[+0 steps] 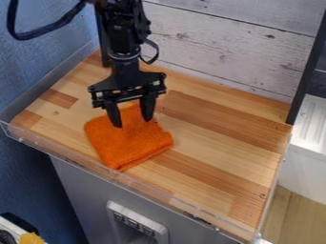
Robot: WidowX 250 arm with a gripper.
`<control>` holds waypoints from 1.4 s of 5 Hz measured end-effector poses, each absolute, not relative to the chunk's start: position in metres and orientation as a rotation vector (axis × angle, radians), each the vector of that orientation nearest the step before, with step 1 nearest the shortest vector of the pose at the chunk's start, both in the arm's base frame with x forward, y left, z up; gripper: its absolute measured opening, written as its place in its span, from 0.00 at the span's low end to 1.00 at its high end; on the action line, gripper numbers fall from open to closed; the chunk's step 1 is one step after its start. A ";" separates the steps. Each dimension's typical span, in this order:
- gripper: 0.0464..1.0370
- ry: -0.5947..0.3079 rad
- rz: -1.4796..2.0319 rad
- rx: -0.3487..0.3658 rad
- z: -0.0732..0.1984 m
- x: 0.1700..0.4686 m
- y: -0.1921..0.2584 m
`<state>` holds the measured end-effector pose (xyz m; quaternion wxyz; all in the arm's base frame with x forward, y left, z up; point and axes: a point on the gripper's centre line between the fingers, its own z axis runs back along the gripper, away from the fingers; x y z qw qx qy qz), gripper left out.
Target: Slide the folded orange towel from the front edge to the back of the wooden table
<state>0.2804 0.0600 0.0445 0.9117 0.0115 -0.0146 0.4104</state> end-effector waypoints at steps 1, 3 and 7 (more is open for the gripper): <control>0.32 -0.013 0.881 0.037 0.046 0.278 0.061; 0.02 -0.010 0.903 0.045 0.044 0.279 0.056; 0.01 0.057 0.881 0.007 0.025 0.273 0.043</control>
